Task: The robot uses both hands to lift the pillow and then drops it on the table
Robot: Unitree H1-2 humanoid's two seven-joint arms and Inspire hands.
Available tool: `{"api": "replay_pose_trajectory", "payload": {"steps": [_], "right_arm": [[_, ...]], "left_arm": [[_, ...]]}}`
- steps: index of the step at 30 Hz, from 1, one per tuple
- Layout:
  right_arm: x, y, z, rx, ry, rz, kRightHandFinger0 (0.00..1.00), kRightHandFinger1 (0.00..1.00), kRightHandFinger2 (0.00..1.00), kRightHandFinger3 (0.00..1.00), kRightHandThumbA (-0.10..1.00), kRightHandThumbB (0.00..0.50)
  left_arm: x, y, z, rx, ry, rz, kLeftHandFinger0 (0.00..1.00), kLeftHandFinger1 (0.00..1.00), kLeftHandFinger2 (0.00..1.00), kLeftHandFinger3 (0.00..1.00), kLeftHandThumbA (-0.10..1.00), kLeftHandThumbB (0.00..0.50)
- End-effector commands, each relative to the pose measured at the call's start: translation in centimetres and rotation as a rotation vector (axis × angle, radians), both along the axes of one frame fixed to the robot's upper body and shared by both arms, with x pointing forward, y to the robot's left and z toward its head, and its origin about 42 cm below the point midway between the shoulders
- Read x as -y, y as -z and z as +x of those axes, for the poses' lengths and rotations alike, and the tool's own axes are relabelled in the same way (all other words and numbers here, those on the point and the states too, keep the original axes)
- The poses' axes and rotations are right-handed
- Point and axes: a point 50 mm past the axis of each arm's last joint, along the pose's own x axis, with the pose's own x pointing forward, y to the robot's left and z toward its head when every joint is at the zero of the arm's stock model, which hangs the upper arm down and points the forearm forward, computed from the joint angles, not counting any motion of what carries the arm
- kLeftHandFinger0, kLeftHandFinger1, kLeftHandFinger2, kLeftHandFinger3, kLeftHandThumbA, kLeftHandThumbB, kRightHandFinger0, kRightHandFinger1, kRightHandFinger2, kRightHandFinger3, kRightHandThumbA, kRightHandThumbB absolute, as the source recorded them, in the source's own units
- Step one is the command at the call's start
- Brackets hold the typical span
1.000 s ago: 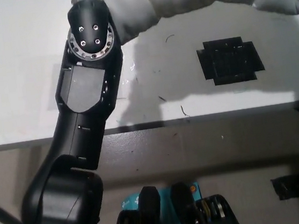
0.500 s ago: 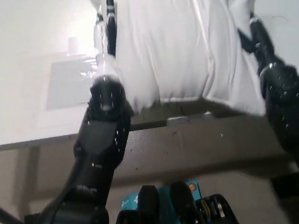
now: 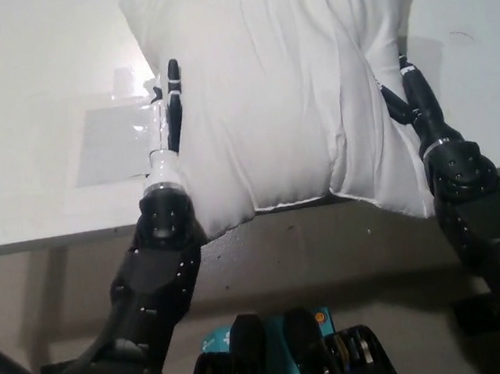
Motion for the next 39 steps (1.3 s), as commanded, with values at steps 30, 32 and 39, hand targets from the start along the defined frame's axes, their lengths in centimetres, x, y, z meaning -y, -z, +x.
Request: {"api": "replay_pose_trajectory", "payload": {"steps": [30, 32, 39], "right_arm": [[17.4, -8.7, -16.3, 0.522, 0.209, -0.08, 1.0, 1.0, 1.0, 1.0, 1.0, 0.432], [17.0, -9.1, -19.8, 0.575, 0.189, -0.149, 1.0, 1.0, 1.0, 1.0, 1.0, 0.429], [15.9, -6.4, -24.2, 0.554, 0.169, -0.215, 1.0, 1.0, 1.0, 1.0, 1.0, 0.326]], "left_arm": [[-11.7, -4.4, -7.8, 0.343, 0.071, 0.082, 1.0, 1.0, 1.0, 1.0, 1.0, 0.31], [-11.1, -4.6, -10.7, 0.381, 0.068, 0.091, 1.0, 1.0, 1.0, 1.0, 1.0, 0.315], [-10.5, -3.6, -16.3, 0.341, 0.078, -0.048, 1.0, 1.0, 1.0, 1.0, 1.0, 0.258]]}}
